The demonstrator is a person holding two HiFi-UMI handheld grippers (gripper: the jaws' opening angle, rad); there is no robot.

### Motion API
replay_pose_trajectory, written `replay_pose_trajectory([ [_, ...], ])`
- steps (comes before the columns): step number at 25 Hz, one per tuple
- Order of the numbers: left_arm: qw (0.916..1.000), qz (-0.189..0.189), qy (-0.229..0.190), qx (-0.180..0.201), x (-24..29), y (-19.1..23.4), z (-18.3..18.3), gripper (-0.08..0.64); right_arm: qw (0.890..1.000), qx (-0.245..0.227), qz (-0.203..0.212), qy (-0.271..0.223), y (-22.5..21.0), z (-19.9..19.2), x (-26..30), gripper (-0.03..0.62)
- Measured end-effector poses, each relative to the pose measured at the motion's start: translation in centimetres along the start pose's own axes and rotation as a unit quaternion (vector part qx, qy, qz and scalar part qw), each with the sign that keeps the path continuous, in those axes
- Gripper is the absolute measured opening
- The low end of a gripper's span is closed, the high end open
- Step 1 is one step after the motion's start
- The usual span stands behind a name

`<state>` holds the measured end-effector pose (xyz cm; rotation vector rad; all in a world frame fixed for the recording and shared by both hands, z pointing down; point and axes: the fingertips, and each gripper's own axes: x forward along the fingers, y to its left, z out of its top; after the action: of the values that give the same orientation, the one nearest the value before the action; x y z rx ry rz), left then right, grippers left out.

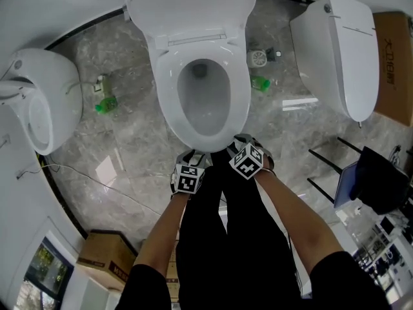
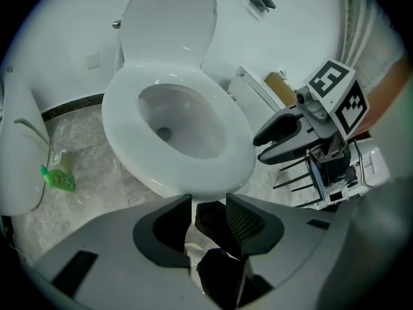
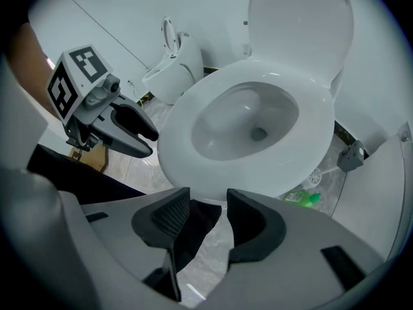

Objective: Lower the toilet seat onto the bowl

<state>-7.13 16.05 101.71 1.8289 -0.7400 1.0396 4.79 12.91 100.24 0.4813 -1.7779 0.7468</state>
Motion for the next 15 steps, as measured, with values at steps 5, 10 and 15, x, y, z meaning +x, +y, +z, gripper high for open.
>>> replay_pose_trajectory([
  [5, 1.0, -0.006, 0.005, -0.001, 1.6, 0.5, -0.3, 0.175, 1.0, 0.018, -0.009, -0.014, -1.4, 1.1, 1.2, 0.192],
  [10, 0.9998, 0.0, 0.003, -0.019, 2.4, 0.7, -0.6, 0.175, 1.0, 0.012, -0.008, -0.001, -2.2, 0.3, 2.7, 0.192],
  [15, 0.9984, 0.008, -0.007, -0.056, 3.2, 1.5, -0.4, 0.154, 0.999, 0.007, -0.033, -0.017, -3.0, 0.3, 3.5, 0.169],
])
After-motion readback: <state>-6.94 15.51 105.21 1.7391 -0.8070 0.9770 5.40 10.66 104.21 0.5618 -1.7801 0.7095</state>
